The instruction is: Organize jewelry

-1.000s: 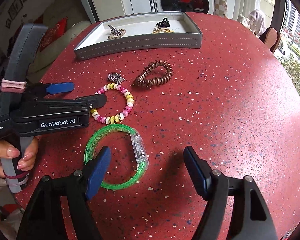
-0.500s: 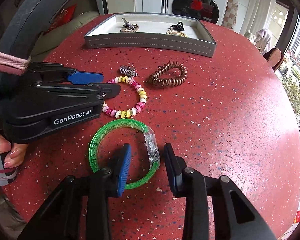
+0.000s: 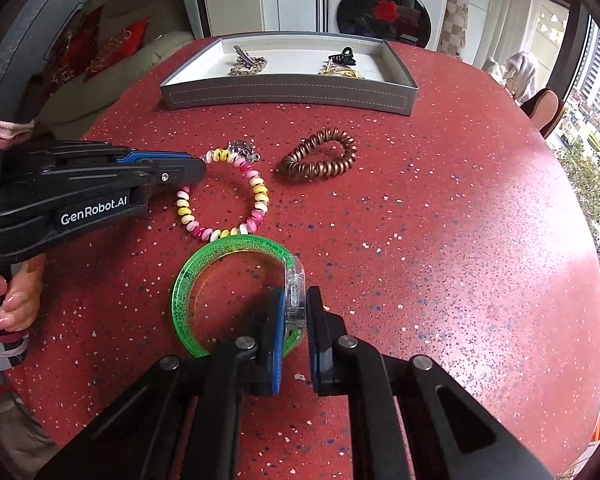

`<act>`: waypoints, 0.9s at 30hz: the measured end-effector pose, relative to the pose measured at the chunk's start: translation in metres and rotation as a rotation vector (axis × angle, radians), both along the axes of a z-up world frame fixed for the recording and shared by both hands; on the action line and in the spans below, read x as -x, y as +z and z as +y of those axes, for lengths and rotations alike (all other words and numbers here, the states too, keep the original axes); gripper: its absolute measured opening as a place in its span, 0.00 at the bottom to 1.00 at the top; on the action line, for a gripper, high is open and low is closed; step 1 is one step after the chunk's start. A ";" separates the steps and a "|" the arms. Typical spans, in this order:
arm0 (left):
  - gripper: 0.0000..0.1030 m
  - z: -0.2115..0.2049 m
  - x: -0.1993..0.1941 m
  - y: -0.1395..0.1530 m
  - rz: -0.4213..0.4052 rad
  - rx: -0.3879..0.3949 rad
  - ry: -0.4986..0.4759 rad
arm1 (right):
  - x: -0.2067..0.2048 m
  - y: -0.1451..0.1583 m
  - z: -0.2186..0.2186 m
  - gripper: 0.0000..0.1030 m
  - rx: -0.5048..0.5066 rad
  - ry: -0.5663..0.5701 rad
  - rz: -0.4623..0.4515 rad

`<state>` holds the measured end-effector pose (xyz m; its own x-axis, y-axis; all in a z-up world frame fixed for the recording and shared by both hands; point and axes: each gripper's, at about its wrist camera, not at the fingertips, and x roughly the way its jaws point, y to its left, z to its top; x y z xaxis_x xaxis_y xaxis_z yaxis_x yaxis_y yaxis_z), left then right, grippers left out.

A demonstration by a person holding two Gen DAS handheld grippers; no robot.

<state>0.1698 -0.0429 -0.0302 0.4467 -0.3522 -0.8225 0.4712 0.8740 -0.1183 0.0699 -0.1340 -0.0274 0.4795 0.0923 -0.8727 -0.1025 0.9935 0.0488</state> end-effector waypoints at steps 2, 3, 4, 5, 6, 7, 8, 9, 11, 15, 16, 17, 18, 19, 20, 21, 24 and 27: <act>0.27 0.002 0.000 0.004 -0.003 0.012 0.003 | -0.001 0.004 -0.006 0.11 -0.020 -0.013 -0.007; 0.27 0.004 0.000 0.006 -0.004 0.017 0.006 | -0.003 0.006 -0.008 0.11 -0.027 -0.020 -0.010; 0.27 0.005 0.000 0.007 -0.003 0.023 0.009 | -0.004 0.008 -0.011 0.11 -0.033 -0.026 -0.014; 0.27 0.006 0.000 0.009 -0.002 0.030 0.012 | -0.005 0.010 -0.013 0.11 -0.041 -0.032 -0.017; 0.27 0.008 0.000 0.011 -0.002 0.036 0.016 | -0.006 0.012 -0.015 0.11 -0.049 -0.037 -0.019; 0.27 0.009 -0.001 0.012 -0.003 0.040 0.019 | -0.007 0.014 -0.017 0.11 -0.057 -0.042 -0.022; 0.27 0.010 -0.001 0.014 -0.005 0.044 0.022 | -0.009 0.015 -0.019 0.11 -0.063 -0.047 -0.025; 0.27 0.011 -0.001 0.015 -0.006 0.047 0.024 | -0.010 0.017 -0.021 0.11 -0.069 -0.051 -0.027; 0.27 0.013 -0.003 0.018 -0.011 0.052 0.030 | -0.013 0.020 -0.024 0.11 -0.082 -0.058 -0.031; 0.27 0.017 -0.006 0.026 -0.017 0.072 0.040 | -0.020 0.027 -0.029 0.11 -0.100 -0.069 -0.042; 0.27 0.018 -0.007 0.029 -0.022 0.074 0.042 | -0.022 0.028 -0.030 0.11 -0.105 -0.071 -0.044; 0.27 0.019 -0.008 0.031 -0.027 0.076 0.043 | -0.024 0.030 -0.031 0.11 -0.109 -0.073 -0.047; 0.27 0.020 -0.009 0.033 -0.033 0.078 0.045 | -0.027 0.031 -0.032 0.11 -0.114 -0.075 -0.049; 0.26 0.020 -0.011 0.036 -0.038 0.081 0.046 | -0.029 0.033 -0.033 0.11 -0.119 -0.076 -0.052; 0.27 0.021 -0.012 0.039 -0.043 0.085 0.047 | -0.031 0.035 -0.034 0.11 -0.120 -0.078 -0.055; 0.27 0.022 -0.013 0.041 -0.047 0.090 0.048 | -0.034 0.037 -0.034 0.11 -0.121 -0.078 -0.059; 0.27 0.023 -0.018 0.045 -0.051 0.096 0.053 | -0.038 0.040 -0.037 0.11 -0.132 -0.086 -0.067; 0.27 0.024 -0.020 0.042 -0.039 0.095 0.058 | -0.040 0.039 -0.039 0.11 -0.147 -0.088 -0.067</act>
